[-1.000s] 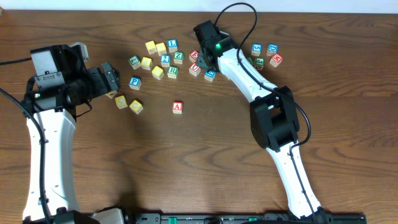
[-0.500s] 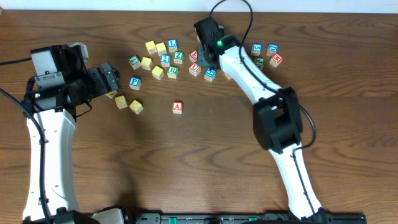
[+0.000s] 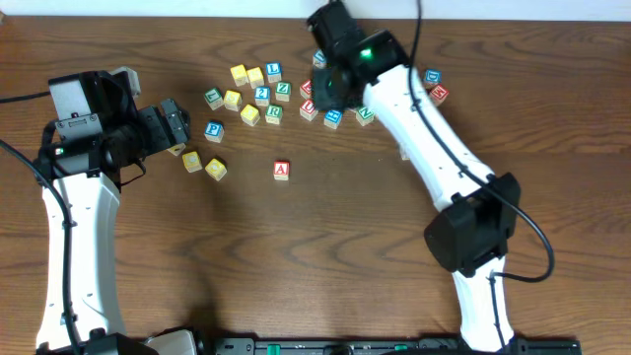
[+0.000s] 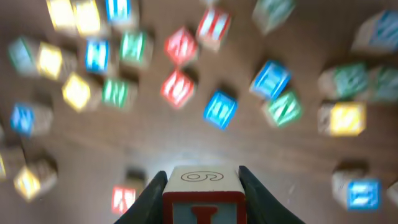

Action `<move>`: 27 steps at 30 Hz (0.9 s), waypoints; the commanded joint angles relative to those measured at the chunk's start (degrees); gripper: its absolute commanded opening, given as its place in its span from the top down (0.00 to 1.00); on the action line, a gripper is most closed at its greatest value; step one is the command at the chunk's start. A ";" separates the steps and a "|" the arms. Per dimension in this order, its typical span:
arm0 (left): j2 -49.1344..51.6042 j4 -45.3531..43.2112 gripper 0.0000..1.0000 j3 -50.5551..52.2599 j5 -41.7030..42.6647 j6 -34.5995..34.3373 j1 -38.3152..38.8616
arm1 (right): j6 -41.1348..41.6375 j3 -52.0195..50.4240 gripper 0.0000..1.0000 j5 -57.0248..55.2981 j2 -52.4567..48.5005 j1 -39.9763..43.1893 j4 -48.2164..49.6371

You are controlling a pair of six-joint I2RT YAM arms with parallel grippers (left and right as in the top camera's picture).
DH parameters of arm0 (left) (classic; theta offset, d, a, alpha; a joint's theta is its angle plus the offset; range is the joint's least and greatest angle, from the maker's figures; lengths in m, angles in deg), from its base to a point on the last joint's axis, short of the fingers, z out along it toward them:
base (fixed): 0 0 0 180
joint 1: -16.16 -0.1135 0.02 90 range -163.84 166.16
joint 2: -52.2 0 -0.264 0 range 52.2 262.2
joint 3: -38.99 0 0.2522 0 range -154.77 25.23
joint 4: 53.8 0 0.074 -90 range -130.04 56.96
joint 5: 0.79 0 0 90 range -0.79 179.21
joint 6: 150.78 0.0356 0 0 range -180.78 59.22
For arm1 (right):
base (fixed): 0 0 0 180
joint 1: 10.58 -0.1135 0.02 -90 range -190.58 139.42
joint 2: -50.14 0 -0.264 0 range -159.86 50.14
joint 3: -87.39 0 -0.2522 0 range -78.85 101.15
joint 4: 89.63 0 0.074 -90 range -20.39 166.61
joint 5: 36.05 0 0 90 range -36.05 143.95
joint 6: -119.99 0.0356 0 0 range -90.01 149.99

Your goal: Spell out AI2

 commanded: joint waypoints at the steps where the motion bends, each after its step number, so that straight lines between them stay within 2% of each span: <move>1: 0.33 0.09 0.02 -1.40 -0.33 0.74 -0.13 | -0.33 -3.50 0.69 2.67 -2.14 -3.26 -1.18; 14: 0.35 0.09 0.02 -1.40 -0.33 0.74 -0.13 | 4.85 -16.37 0.70 2.67 -3.72 -7.61 8.66; 21: 0.33 0.09 0.02 -1.40 -0.33 0.74 -0.13 | 4.55 -15.61 0.71 3.04 -3.67 -6.60 8.98; 27: 0.35 0.09 0.02 -1.40 -0.33 0.76 -0.13 | 0.85 -11.32 0.71 5.57 -1.64 -4.33 2.86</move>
